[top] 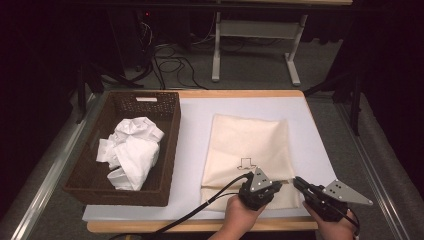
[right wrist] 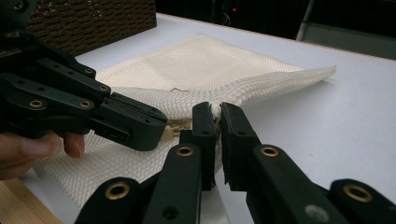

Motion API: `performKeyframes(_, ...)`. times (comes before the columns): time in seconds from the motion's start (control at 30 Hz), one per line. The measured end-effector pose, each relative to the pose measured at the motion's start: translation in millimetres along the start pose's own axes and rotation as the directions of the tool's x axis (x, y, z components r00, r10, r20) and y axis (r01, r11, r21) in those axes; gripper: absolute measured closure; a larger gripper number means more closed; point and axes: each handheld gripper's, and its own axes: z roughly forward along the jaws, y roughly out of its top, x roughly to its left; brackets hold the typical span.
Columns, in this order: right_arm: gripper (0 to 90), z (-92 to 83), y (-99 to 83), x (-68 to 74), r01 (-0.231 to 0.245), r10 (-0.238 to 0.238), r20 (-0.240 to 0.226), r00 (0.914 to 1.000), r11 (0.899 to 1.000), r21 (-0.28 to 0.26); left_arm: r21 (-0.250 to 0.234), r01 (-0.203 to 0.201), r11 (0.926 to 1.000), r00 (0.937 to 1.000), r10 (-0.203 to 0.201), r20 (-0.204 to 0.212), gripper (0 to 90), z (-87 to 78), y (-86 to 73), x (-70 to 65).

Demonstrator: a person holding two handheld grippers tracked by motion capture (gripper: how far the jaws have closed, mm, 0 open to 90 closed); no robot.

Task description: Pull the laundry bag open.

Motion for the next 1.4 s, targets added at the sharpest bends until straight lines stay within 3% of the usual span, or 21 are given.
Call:
performKeyframes(0.13,87.1,-0.7,-0.6,-1.2,-0.025,0.025,-0.01,0.9996,1.0,-0.008,0.011,0.023,0.9997,0.9996,-0.023,-0.014,87.3,-0.5,-1.4,2.7)
performKeyframes(0.17,87.1,-4.1,-0.4,-7.4,-0.057,0.057,-0.004,0.9984,0.998,-0.031,0.012,0.043,0.999,0.9989,-0.042,-0.02,87.3,-2.1,-3.3,7.4)
performKeyframes(0.23,87.1,-5.7,-1.9,-11.0,-0.069,0.069,0.006,0.9976,0.997,-0.033,0.023,0.06,0.9979,0.9977,-0.059,-0.032,87.2,-6.1,-7.8,15.3)
performKeyframes(0.47,87.0,-3.6,-2.2,-8.9,-0.038,0.038,0.015,0.9992,0.999,-0.02,0.034,0.053,0.998,0.9977,-0.052,-0.044,87.1,-11.4,-11.4,19.8)
performKeyframes(0.93,87.0,-4.7,-2.0,-6.6,-0.032,0.033,0.033,0.9989,0.999,-0.013,0.044,0.044,0.9981,0.9971,-0.041,-0.064,87.1,-22.4,-19.1,24.7)
performKeyframes(1.07,87.0,-7.4,-3.2,-12.0,-0.042,0.043,0.049,0.9978,0.999,-0.021,0.043,0.081,0.9958,0.9932,-0.077,-0.088,87.1,-33.7,-27.0,36.2)
performKeyframes(1.27,87.0,-7.6,-4.1,-12.4,-0.048,0.048,0.049,0.9976,0.999,-0.017,0.049,0.091,0.9947,0.9886,-0.084,-0.125,87.1,-53.3,-33.1,47.0)
performKeyframes(1.33,86.9,-6.7,-4.3,-12.2,-0.047,0.048,0.043,0.9979,0.999,-0.017,0.044,0.095,0.9946,0.989,-0.089,-0.118,87.0,-56.9,-33.6,48.7)
performKeyframes(1.4,87.0,-6.1,-4.4,-10.8,-0.04,0.04,0.044,0.9982,0.999,-0.014,0.047,0.083,0.9955,0.9886,-0.076,-0.13,87.0,-62.8,-33.3,49.2)
